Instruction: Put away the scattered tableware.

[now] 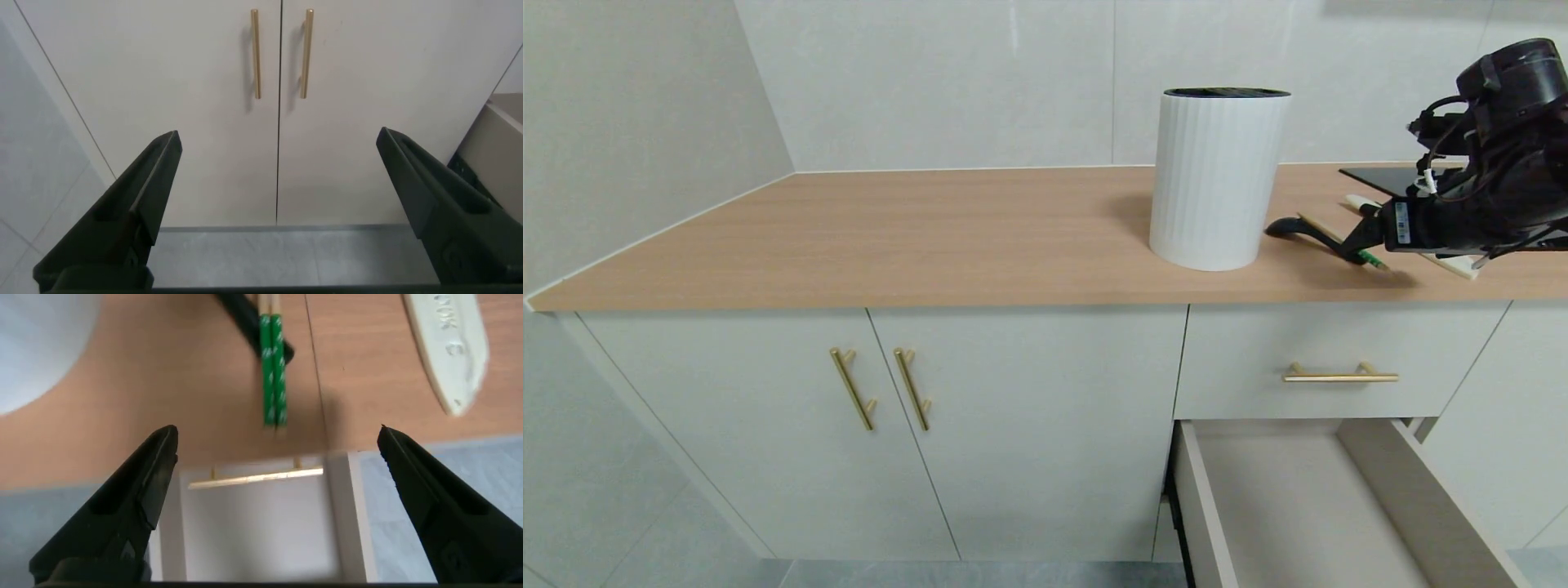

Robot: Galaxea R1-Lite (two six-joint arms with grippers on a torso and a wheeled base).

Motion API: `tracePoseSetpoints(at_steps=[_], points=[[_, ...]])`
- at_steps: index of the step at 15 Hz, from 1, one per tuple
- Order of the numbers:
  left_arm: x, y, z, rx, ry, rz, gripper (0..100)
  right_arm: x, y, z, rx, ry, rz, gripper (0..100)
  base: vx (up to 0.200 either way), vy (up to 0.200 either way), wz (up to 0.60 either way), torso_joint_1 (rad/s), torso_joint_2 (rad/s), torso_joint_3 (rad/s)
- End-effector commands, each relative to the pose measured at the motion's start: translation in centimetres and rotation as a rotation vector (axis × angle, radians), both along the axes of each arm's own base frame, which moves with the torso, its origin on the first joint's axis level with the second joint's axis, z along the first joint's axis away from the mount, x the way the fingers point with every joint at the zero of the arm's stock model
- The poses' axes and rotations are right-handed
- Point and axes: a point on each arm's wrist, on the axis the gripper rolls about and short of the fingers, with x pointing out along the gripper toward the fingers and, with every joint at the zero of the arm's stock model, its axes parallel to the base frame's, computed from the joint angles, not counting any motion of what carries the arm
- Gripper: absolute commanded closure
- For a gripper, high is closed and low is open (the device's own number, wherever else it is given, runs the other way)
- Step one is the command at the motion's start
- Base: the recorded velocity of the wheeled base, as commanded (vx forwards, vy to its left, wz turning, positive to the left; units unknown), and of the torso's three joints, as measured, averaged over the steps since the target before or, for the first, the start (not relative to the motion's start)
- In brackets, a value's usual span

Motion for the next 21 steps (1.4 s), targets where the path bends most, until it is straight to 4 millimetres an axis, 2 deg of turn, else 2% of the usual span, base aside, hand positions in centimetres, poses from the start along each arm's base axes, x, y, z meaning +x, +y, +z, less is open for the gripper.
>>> tracePoseSetpoints(at_steps=[1,16,17,21], points=[[0.0,0.0,0.0,0.000,0.000,0.000,0,1.3,-0.1,-1.1,-0.002,0.023,-0.006,0,0.000,0.000,0.00,0.000,0.00,0.000],[0.0,0.0,0.0,0.000,0.000,0.000,0,3.0,0.2,-2.3,0.015,0.039,-0.012,0,0.000,0.000,0.00,0.000,0.00,0.000],[0.0,0.0,0.0,0.000,0.002,0.000,0,3.0,0.2,-2.4,0.015,0.041,-0.012,100,0.000,0.000,0.00,0.000,0.00,0.000],[0.0,0.0,0.0,0.000,0.002,0.000,0,3.2,0.2,-2.7,0.011,0.050,-0.011,100,0.000,0.000,0.00,0.000,0.00,0.000]])
